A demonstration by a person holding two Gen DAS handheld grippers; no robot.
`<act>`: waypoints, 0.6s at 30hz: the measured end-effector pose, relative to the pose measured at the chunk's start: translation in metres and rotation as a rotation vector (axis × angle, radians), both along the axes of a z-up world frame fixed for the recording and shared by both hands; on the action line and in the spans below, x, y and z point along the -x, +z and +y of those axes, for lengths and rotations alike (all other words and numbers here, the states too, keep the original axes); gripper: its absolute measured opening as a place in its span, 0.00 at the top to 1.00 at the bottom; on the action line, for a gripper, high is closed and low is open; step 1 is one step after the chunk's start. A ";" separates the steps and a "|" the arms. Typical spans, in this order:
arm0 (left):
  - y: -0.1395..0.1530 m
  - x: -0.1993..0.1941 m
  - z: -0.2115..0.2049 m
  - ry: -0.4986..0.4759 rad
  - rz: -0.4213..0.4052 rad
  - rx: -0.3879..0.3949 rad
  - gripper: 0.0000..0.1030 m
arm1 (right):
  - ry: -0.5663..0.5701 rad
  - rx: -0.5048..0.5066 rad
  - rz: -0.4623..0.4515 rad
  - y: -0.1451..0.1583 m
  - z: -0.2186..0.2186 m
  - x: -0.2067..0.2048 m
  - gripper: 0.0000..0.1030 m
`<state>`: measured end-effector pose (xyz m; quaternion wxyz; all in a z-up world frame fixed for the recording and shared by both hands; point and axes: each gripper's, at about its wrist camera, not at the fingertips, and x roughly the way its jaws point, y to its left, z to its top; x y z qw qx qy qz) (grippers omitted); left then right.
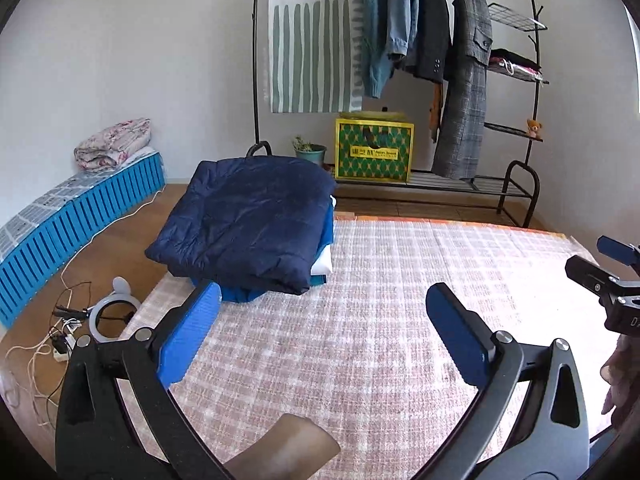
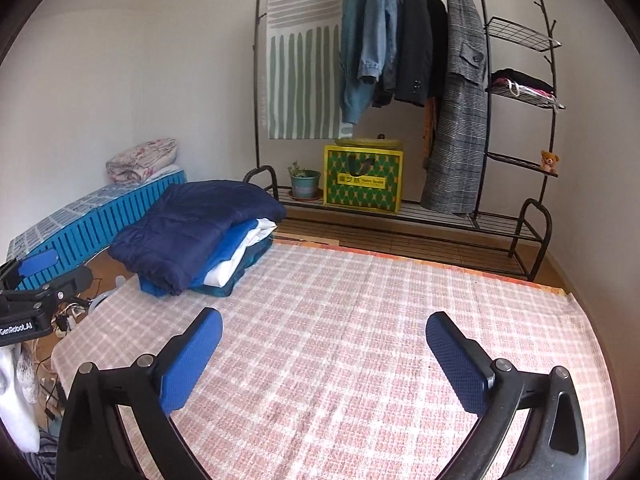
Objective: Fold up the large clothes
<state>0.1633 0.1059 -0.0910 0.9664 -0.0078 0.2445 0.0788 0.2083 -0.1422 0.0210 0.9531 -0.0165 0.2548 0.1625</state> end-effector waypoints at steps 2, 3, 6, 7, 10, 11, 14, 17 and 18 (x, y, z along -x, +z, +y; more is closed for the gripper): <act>-0.002 -0.002 -0.003 -0.003 0.007 -0.006 0.00 | -0.006 -0.003 0.005 -0.002 -0.001 -0.001 0.00; -0.003 -0.003 -0.004 -0.004 0.011 -0.003 0.00 | -0.006 -0.003 0.009 -0.003 -0.001 -0.003 0.00; -0.004 -0.004 -0.006 -0.003 0.017 0.003 0.00 | -0.001 0.000 0.021 -0.006 -0.001 -0.005 0.00; -0.005 -0.004 -0.006 -0.003 0.018 0.002 0.00 | 0.000 0.002 0.024 -0.007 0.000 -0.006 0.00; -0.005 -0.004 -0.006 0.001 0.014 0.000 0.00 | 0.001 0.003 0.028 -0.008 0.000 -0.006 0.00; -0.005 -0.005 -0.006 0.003 0.015 -0.001 0.00 | 0.002 0.005 0.028 -0.009 0.000 -0.006 0.00; -0.008 -0.006 -0.004 0.011 0.022 0.001 0.00 | 0.000 0.006 0.029 -0.009 -0.002 -0.007 0.00; -0.008 -0.007 -0.003 0.012 0.025 0.012 0.00 | -0.004 0.001 0.030 -0.009 -0.002 -0.007 0.00; -0.008 -0.007 -0.003 0.013 0.025 0.013 0.00 | -0.005 0.001 0.030 -0.009 -0.003 -0.007 0.00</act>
